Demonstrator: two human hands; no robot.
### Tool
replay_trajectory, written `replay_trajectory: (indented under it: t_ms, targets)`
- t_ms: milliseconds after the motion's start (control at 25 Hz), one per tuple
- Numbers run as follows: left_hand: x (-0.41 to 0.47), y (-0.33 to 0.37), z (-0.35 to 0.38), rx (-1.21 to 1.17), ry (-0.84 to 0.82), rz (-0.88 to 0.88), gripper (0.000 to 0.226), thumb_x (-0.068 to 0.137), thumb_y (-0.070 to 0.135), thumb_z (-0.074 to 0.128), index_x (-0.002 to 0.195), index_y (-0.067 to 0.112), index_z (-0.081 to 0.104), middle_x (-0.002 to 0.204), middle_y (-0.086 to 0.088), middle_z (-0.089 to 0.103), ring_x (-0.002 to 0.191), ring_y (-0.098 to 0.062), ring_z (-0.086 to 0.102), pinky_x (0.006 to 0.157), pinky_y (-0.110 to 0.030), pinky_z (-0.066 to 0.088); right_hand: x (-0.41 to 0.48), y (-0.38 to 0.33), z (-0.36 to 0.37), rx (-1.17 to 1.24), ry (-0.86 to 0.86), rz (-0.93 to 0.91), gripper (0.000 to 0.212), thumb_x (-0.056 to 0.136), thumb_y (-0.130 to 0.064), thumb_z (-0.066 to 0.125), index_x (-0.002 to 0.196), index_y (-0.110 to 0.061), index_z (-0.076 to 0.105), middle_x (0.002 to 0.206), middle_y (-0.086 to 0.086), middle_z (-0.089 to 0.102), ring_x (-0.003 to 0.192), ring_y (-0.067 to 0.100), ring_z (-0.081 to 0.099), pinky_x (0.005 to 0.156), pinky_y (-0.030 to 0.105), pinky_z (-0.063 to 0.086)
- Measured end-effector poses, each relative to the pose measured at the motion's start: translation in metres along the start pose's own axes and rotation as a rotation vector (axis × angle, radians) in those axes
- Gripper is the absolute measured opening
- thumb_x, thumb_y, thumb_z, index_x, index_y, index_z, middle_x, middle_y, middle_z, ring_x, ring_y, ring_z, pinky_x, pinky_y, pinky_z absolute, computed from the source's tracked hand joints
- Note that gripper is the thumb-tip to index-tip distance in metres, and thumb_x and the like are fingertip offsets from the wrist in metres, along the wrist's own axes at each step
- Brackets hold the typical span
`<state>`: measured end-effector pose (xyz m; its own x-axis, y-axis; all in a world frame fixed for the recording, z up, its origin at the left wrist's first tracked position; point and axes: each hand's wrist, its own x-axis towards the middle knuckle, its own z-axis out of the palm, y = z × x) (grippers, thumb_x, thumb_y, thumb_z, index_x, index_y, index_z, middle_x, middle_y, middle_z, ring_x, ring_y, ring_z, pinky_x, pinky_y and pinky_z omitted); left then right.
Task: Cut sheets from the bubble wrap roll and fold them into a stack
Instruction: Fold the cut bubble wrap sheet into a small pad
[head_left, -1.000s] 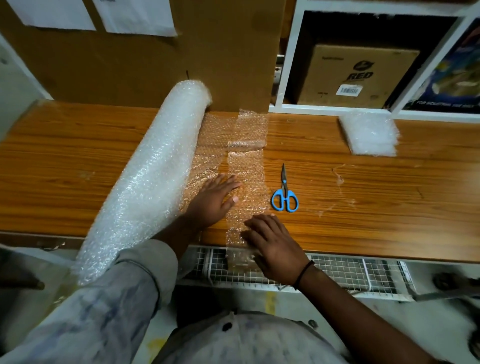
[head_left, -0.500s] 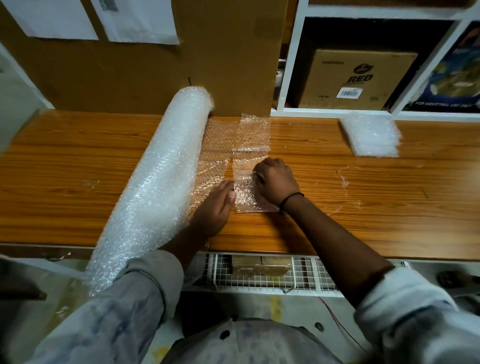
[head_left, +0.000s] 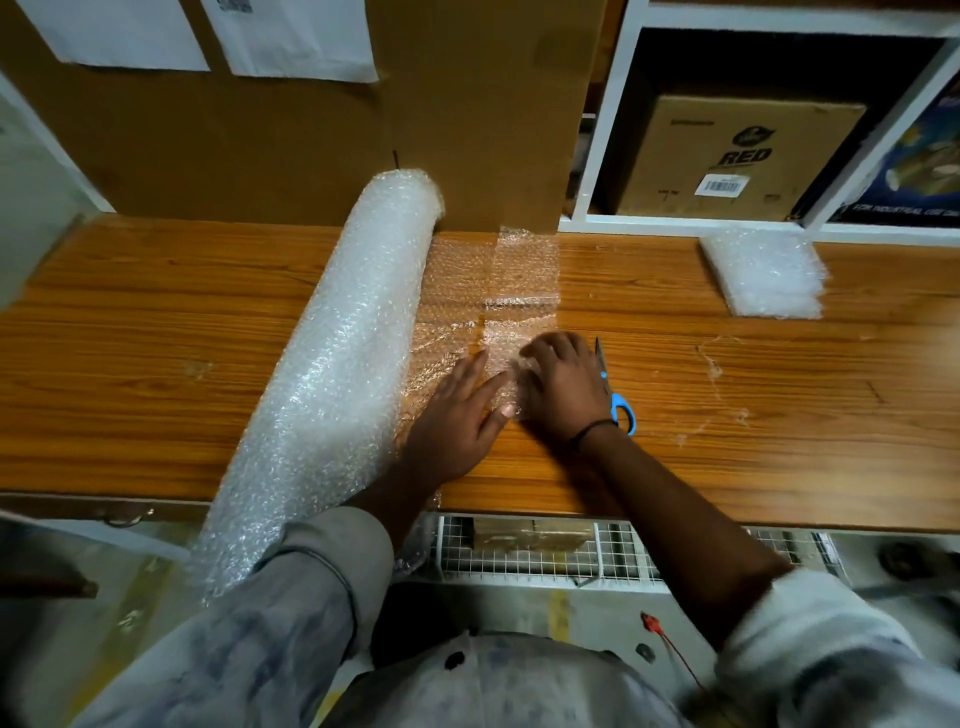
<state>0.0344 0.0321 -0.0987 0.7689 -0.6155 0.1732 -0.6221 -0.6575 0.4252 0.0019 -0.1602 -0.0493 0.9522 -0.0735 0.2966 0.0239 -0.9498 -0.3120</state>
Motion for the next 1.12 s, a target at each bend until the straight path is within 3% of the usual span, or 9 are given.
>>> replay_trajectory:
  t_ms: [160,360,480,640,840,1000,1120]
  targets:
    - [0.001,-0.003,0.002,0.039,-0.016,0.018,0.062,0.106,0.056,0.023,0.161,0.028,0.03,0.172,0.003,0.014,0.159,-0.027,0.004,0.127,-0.052,0.015,-0.055,-0.005,-0.007,-0.03,-0.092,-0.139,0.036,0.076,-0.024,0.06,0.108,-0.013,0.071,0.117,0.005,0.069,0.122,0.033,0.053,0.101,0.049,0.044]
    - [0.002,0.0,0.001,0.027,-0.059,0.017,0.06,0.107,0.054,0.023,0.162,0.03,0.027,0.171,0.007,0.018,0.159,-0.023,0.0,0.127,-0.053,0.012,-0.061,-0.01,0.001,-0.125,-0.045,-0.134,0.013,0.089,-0.02,0.062,0.095,-0.012,0.071,0.104,0.006,0.07,0.108,0.033,0.059,0.092,0.046,0.044]
    - [-0.001,0.003,-0.005,-0.096,-0.018,0.012,0.057,0.108,0.051,0.027,0.16,0.03,0.032,0.169,0.01,0.023,0.159,-0.018,0.001,0.127,-0.053,0.014,-0.066,-0.016,-0.002,-0.099,-0.003,-0.13,0.009,0.088,-0.019,0.065,0.092,-0.013,0.07,0.098,0.006,0.069,0.102,0.032,0.058,0.086,0.044,0.044]
    - [-0.004,0.006,-0.012,-0.318,0.055,-0.011,0.051,0.109,0.05,0.029,0.154,0.03,0.044,0.164,0.013,0.036,0.159,-0.012,0.008,0.126,-0.047,0.02,-0.084,-0.026,-0.018,-0.024,0.004,-0.131,0.009,0.088,-0.022,0.062,0.091,-0.015,0.066,0.09,0.005,0.068,0.095,0.03,0.058,0.08,0.042,0.043]
    - [-0.005,0.005,-0.011,-0.361,0.06,-0.002,0.054,0.109,0.054,0.023,0.151,0.032,0.049,0.16,0.016,0.041,0.158,-0.008,0.011,0.124,-0.043,0.023,-0.089,-0.03,-0.038,0.051,-0.03,-0.122,0.011,0.089,-0.021,0.055,0.093,-0.016,0.064,0.082,0.006,0.067,0.085,0.03,0.06,0.075,0.044,0.047]
    - [-0.01,0.008,-0.013,-0.352,0.078,-0.01,0.06,0.108,0.058,0.019,0.153,0.031,0.046,0.16,0.012,0.041,0.157,-0.009,0.015,0.122,-0.04,0.028,-0.059,-0.021,-0.04,0.019,-0.014,-0.074,0.016,0.089,-0.023,0.052,0.091,-0.013,0.065,0.08,0.01,0.067,0.083,0.035,0.061,0.072,0.044,0.049]
    - [-0.01,0.011,-0.013,-0.35,0.123,-0.015,0.06,0.108,0.056,0.025,0.16,0.026,0.034,0.165,0.001,0.034,0.155,-0.016,0.024,0.122,-0.046,0.033,-0.025,-0.014,-0.041,-0.02,0.011,-0.068,0.015,0.088,-0.019,0.055,0.09,-0.012,0.068,0.084,0.011,0.07,0.085,0.038,0.062,0.071,0.044,0.05]
